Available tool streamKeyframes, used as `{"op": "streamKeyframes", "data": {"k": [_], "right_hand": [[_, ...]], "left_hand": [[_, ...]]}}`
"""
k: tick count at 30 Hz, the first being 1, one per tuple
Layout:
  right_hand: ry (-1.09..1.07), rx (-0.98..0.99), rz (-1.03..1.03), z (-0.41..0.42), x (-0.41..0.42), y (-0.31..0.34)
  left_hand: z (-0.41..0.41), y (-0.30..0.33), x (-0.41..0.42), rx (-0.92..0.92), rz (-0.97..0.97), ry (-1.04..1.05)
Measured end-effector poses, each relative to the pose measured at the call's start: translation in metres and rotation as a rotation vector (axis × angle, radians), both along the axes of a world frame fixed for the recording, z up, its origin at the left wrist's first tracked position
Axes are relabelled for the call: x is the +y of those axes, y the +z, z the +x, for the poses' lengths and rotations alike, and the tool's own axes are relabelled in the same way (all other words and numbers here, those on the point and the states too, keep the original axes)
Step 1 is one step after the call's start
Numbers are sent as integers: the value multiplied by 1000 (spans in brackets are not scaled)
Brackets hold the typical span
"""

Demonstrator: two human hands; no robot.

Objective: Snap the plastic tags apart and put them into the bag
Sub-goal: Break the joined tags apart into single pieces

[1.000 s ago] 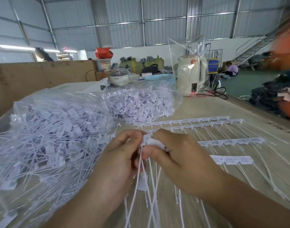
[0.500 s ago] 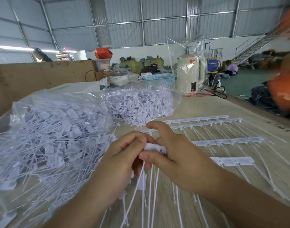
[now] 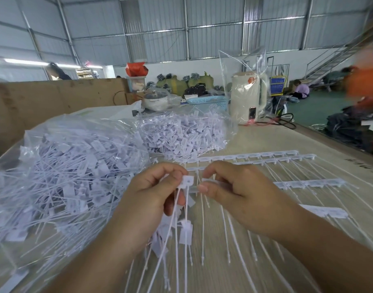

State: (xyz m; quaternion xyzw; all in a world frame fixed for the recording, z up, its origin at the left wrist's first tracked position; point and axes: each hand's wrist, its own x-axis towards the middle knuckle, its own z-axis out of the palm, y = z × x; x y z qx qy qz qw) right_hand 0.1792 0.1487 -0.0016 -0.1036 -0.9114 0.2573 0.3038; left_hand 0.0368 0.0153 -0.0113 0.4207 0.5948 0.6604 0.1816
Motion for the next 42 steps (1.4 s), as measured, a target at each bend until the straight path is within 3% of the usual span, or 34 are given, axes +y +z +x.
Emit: {"op": "streamKeyframes", "data": {"k": [4, 11, 19, 25, 32, 42], "right_hand": [[75, 18, -12, -5, -4, -5], [138, 98, 13, -8, -12, -6], [133, -14, 41, -2, -8, 1], [111, -88, 62, 2, -5, 5], [23, 4, 159, -1, -14, 5], [-85, 224, 114, -8, -29, -3]], "left_hand": [[6, 0, 0, 175, -91, -17], [16, 3, -1, 115, -59, -158], [16, 7, -4, 192, -62, -53], [9, 13, -7, 116, -32, -5], [17, 13, -3, 58, -7, 4], [26, 10, 1, -1, 84, 150]]}}
